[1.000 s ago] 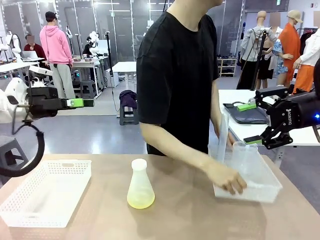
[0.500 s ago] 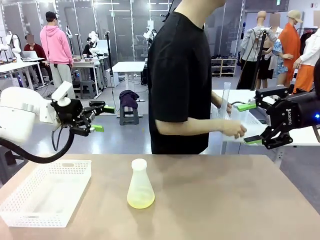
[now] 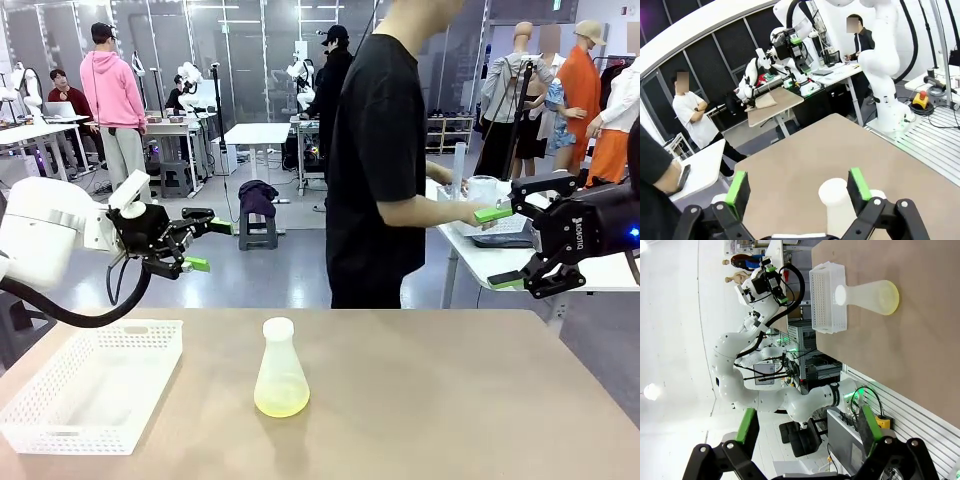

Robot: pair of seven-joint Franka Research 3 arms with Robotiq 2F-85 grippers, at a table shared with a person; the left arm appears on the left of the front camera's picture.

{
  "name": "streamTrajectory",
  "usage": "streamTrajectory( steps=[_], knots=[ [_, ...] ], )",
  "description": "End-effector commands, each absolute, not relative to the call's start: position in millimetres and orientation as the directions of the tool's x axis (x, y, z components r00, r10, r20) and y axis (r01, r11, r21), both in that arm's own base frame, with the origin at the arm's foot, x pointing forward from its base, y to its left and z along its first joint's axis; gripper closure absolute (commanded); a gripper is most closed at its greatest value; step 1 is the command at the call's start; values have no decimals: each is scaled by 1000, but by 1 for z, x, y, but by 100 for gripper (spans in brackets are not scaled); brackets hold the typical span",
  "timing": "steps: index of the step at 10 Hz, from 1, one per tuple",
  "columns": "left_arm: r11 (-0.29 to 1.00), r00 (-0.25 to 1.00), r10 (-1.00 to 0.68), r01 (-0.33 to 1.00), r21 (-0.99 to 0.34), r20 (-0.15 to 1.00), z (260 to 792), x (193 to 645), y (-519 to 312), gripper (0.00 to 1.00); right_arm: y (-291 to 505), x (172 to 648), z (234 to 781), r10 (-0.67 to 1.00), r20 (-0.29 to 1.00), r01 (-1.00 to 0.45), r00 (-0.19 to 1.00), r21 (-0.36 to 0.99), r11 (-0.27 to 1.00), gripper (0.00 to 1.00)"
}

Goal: Prepare the solutions needed for the experiment.
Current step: When the human places the Big flask in the center of the table, pick up the Big flask and place it in the left Organizing basket.

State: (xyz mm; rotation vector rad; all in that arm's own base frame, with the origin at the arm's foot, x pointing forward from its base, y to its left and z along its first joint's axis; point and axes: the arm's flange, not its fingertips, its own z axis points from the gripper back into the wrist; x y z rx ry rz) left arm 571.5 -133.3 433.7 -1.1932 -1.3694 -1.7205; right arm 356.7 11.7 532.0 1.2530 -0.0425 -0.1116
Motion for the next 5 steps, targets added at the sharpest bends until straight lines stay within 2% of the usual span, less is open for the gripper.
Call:
streamTrajectory(
  steps=[1,4,5],
  knots=[
    [-297,-351,31,891,344,936,421,591,-156,0,12,356,533,-103,-24,54,994,952,302,0],
    [-396,-140,-16,910,123,990,381,623,-194,0,12,356,533,-103,-24,54,994,952,302,0],
    [-441,-141,-33,890,112,989,371,625,-203,0,12,356,533,-103,-24,54,994,952,302,0]
  ],
)
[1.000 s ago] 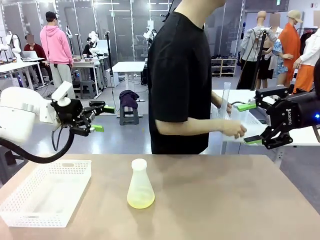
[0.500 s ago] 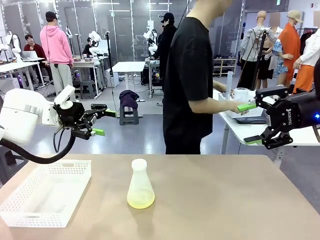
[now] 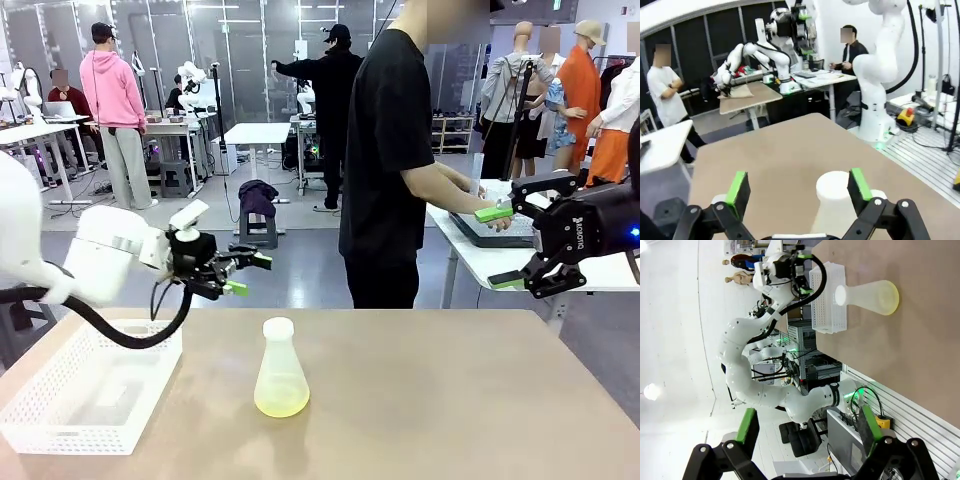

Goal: Prepare the solutions needed for the experiment.
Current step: When the human places the Big flask in the center of the table, pick up the Big flask and place it in the left Organizing basket.

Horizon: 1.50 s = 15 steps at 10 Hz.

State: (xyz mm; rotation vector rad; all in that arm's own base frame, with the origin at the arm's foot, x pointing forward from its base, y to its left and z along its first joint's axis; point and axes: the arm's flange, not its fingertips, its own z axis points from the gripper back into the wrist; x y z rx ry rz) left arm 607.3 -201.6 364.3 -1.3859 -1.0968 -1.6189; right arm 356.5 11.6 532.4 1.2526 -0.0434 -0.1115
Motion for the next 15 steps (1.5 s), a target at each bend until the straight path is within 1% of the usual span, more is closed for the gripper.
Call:
streamTrajectory(
  steps=[1,3,5,8,9,12,15],
  knots=[
    [-471,-160,-14,872,135,987,363,629,-209,0,12,356,533,-103,-24,54,994,952,302,0],
    [-489,-193,39,852,187,980,350,640,-215,0,12,356,533,-103,-24,54,994,952,302,0],
    [-536,-179,83,821,195,980,340,643,-209,0,12,356,533,-103,-24,54,994,952,302,0],
    [-609,-124,52,782,130,991,319,643,-217,0,12,356,533,-103,-24,54,994,952,302,0],
    [-618,-132,15,778,112,991,313,641,-222,0,12,356,533,-103,-24,54,994,952,302,0],
    [-623,-87,-1,779,68,996,301,627,-227,0,12,356,533,-103,-24,54,994,952,302,0],
    [-630,-42,-50,776,1,998,288,612,-225,0,12,356,533,-103,-24,54,994,952,302,0]
  ],
)
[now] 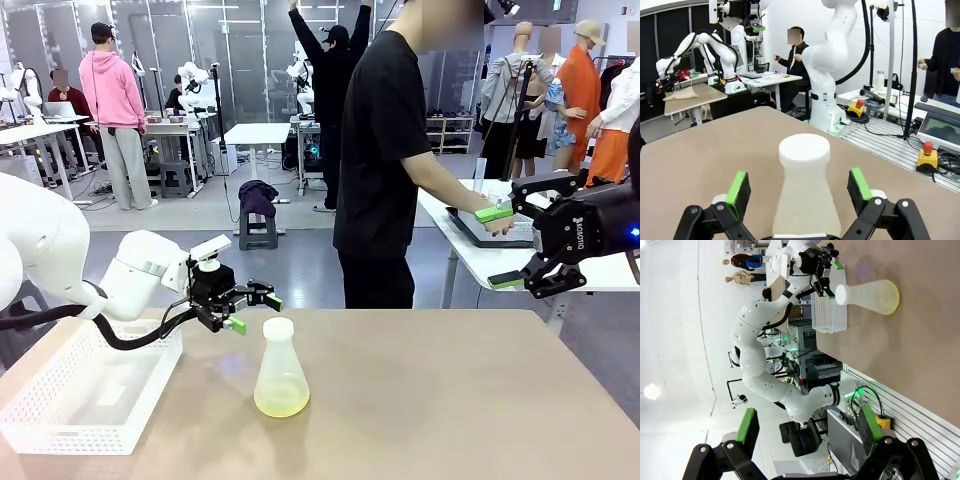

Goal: Prepare the solutions needed for the experiment.
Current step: When the human places the Big flask in the center of the table, pick up the Big flask and place it in the left Organizing basket.

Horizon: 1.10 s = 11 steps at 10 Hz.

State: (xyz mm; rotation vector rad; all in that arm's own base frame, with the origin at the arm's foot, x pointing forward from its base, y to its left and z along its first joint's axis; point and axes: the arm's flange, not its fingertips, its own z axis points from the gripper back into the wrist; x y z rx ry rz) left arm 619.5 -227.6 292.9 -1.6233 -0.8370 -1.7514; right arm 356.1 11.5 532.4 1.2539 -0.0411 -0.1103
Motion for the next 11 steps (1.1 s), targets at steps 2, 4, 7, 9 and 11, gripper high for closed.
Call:
streamTrajectory(
  steps=[2,4,7,9,11],
  knots=[
    [-634,-36,-55,773,-7,998,282,608,-231,0,12,356,533,-103,-24,54,994,952,302,0],
    [-620,-1,-43,785,-26,999,281,612,-238,0,12,356,533,-103,-24,54,994,952,302,0],
    [-633,-40,-30,774,12,999,281,611,-231,0,12,356,533,-103,-24,54,994,952,302,0],
    [-633,-40,-30,774,12,999,281,611,-231,0,12,356,533,-103,-24,54,994,952,302,0],
    [-631,-29,-25,776,6,999,276,611,-235,0,12,356,533,-103,-24,54,994,952,302,0]
  ],
)
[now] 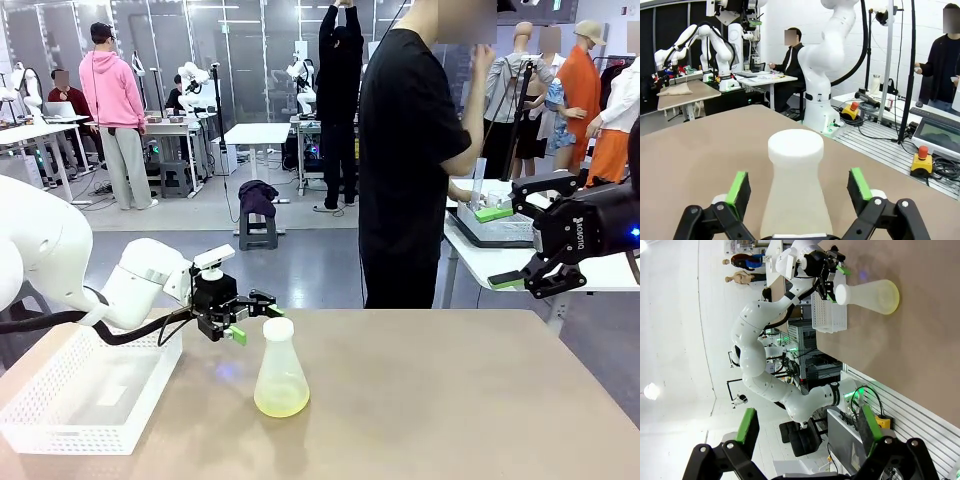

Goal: Prepare the solutions needed for the experiment.
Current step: When the human places the Big flask in the center of the table, pick up the Big flask and place it in the left Organizing basket.

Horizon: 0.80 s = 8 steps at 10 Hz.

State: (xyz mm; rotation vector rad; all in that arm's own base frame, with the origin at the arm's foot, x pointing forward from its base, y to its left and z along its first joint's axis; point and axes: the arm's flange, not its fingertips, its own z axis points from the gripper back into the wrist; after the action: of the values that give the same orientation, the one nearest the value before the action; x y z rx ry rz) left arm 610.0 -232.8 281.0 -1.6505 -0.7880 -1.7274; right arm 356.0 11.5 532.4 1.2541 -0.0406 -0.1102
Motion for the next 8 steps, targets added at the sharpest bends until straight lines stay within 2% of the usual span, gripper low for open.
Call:
streamTrajectory(
  steps=[1,8],
  knots=[
    [-628,-26,-21,778,7,999,275,611,-237,0,12,356,533,-103,-24,54,994,952,302,0],
    [-647,29,9,762,-16,1000,265,594,-272,0,12,356,533,-103,-24,54,994,952,302,0]
  ],
)
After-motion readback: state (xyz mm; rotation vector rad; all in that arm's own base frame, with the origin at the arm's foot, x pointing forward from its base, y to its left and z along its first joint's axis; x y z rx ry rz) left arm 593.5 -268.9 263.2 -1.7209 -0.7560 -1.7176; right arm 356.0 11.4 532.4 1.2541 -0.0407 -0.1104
